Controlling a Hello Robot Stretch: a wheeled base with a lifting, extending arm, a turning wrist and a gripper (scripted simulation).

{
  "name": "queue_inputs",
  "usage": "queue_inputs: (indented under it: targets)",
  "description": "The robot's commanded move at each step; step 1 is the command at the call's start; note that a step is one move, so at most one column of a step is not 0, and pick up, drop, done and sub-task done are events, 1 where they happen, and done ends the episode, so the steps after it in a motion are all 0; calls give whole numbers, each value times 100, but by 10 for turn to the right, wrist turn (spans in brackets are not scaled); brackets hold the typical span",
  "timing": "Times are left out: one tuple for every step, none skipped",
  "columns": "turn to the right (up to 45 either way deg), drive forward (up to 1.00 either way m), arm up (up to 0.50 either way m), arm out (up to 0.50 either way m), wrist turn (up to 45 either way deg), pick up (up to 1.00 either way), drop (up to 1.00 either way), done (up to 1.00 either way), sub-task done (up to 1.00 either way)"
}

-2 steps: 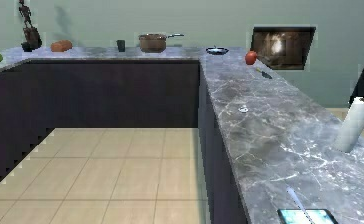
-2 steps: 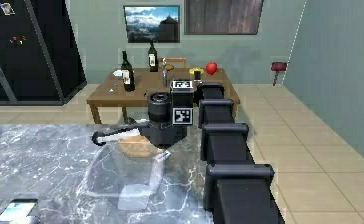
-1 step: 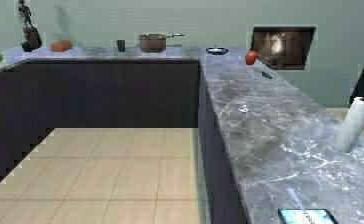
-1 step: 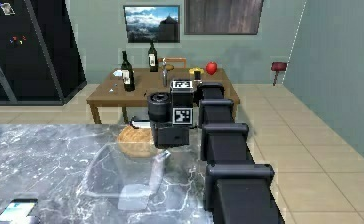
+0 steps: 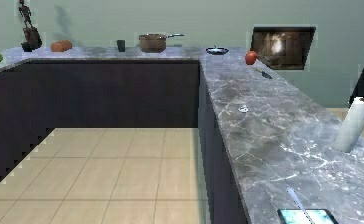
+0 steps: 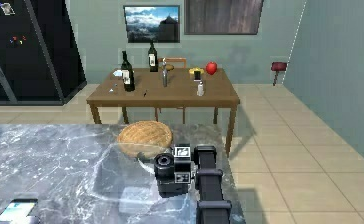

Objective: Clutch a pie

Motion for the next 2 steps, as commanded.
queue_inputs:
  targets:
    - [0, 0, 0, 0, 0, 100, 0, 0, 0]
    - [0, 0, 10, 0, 0, 0, 0, 0, 0]
